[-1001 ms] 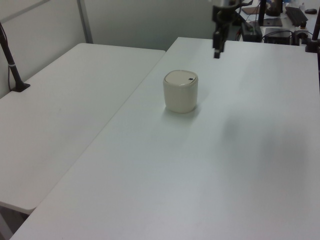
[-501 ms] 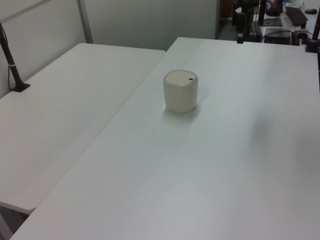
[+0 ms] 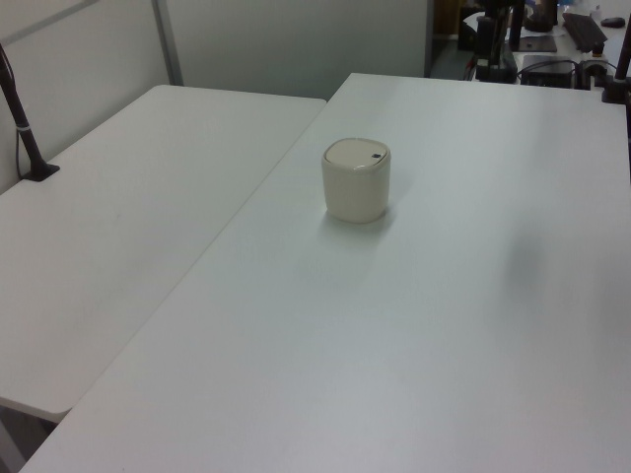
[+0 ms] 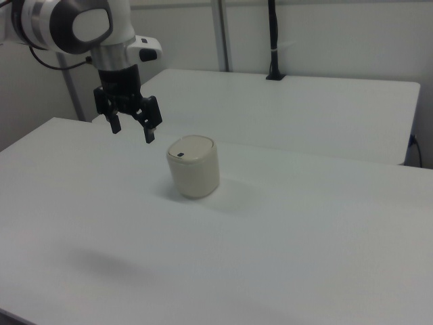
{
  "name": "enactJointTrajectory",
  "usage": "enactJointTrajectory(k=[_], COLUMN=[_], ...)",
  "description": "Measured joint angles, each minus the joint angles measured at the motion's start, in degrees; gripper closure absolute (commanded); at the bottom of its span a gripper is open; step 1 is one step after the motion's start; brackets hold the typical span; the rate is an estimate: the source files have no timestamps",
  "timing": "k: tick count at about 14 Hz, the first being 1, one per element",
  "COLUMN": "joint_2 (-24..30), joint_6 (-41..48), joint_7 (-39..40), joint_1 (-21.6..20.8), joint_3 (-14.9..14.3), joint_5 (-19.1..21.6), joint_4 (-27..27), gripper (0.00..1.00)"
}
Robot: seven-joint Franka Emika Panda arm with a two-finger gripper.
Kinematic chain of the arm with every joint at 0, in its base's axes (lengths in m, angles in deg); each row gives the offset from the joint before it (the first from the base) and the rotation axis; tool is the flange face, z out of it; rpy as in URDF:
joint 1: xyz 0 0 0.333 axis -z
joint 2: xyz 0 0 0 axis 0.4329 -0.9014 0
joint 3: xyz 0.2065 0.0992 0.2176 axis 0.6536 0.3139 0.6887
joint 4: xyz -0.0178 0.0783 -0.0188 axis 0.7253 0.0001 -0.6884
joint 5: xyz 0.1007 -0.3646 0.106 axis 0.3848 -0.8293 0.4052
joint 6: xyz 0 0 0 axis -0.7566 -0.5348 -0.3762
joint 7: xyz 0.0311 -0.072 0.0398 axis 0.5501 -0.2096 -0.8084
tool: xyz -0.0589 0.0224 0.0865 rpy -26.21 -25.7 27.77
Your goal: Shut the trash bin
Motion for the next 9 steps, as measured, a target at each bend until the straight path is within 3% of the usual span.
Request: enactJointTrajectory(k=[3, 9], joint_2=[-0.02, -3.12], joint_6=[0.00, -0.15], joint_7=[0.00, 0.00], joint_1=[2.16, 2.60], joint_3=[0.85, 0.90], joint_5=[-0.01, -0.02], joint_4=[0.01, 3.05], gripper=[0.00, 0.00])
